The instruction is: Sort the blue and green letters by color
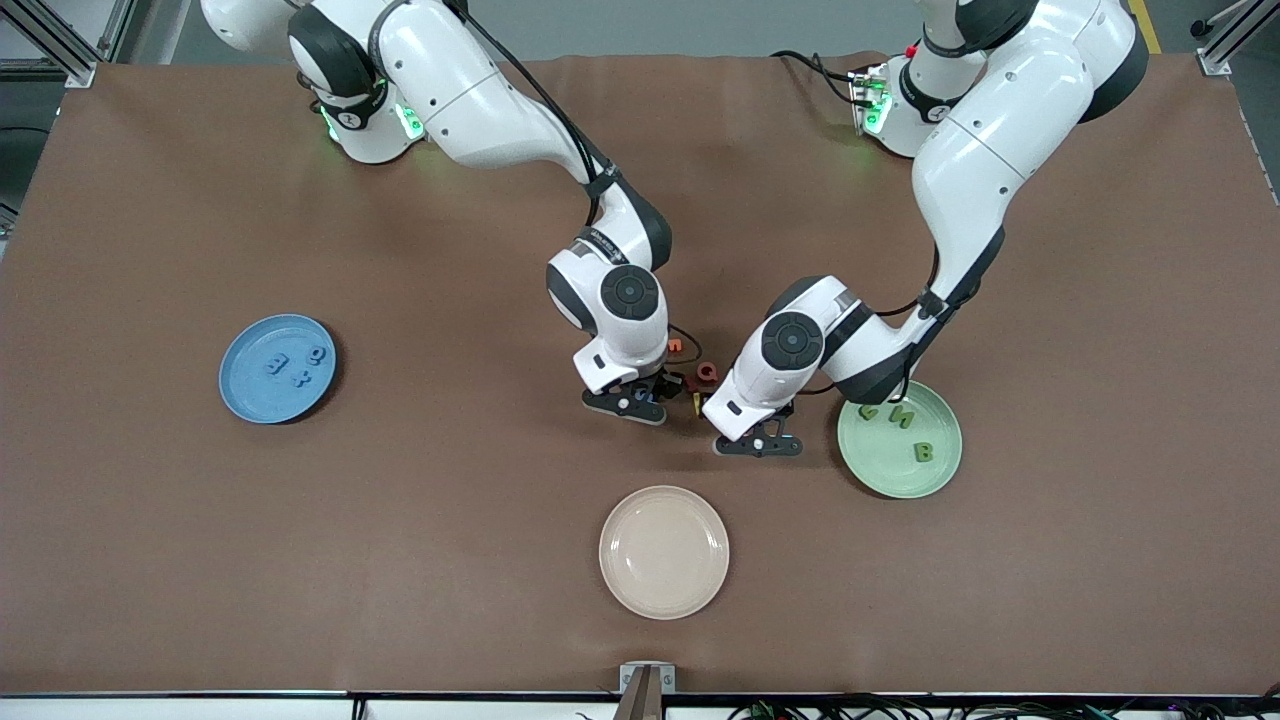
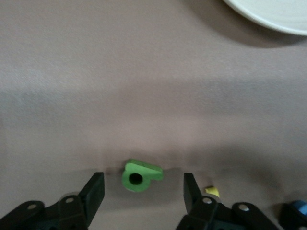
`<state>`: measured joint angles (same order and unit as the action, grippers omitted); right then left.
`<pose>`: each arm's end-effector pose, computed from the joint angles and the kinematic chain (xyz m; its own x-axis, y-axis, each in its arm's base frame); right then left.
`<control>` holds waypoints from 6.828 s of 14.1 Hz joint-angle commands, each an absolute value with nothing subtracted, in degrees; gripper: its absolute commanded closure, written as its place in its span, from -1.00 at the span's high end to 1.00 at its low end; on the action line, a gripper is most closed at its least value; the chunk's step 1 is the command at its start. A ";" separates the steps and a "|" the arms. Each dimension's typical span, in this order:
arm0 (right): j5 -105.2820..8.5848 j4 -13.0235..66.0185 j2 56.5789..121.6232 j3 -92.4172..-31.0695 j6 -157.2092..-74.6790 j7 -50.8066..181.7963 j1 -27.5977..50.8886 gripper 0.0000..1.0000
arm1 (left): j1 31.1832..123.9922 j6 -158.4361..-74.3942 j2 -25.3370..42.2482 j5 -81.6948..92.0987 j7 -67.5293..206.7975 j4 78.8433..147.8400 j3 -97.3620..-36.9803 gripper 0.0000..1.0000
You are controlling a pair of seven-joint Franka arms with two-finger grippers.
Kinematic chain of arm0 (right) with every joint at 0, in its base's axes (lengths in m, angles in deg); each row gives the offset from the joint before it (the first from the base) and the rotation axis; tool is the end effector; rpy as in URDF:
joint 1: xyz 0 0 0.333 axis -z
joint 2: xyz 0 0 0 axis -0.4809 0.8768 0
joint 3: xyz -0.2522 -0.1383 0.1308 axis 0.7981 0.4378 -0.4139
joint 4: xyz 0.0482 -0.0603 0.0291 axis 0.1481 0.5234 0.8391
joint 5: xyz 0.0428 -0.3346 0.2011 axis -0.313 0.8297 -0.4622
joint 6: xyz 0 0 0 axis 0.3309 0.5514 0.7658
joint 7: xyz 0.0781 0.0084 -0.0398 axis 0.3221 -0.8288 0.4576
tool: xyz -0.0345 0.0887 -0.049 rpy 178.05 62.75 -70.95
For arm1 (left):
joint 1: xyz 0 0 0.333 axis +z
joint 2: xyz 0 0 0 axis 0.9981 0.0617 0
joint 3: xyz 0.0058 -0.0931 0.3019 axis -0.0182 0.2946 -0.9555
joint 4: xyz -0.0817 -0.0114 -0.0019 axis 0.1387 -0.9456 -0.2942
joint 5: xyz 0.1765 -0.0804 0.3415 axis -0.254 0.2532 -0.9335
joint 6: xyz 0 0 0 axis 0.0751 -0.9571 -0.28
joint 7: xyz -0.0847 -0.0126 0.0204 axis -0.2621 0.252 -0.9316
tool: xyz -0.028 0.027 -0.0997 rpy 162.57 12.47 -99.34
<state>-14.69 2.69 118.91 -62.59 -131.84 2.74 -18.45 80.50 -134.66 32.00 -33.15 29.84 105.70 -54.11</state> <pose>0.5407 0.5182 0.1811 0.9635 -0.2639 0.0456 -0.2625 -0.9643 -0.0355 0.5854 -0.3723 0.1801 0.9992 -0.0381 0.0153 -0.0390 -0.9972 0.0632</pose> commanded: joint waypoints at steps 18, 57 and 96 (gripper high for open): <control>-9.41 37.38 85.97 -61.39 -116.86 44.62 -0.01 -1.00 | 78.90 -136.36 33.37 -34.82 31.44 104.51 -55.70 0.10; -7.20 15.12 72.32 -61.74 -84.10 68.46 28.92 1.00 | 106.50 -122.91 27.75 -37.36 56.49 108.20 -45.42 -0.32; -12.12 17.74 59.66 -62.01 -78.02 66.97 28.83 1.00 | 99.38 -106.40 -18.56 2.54 82.85 119.28 -74.16 1.00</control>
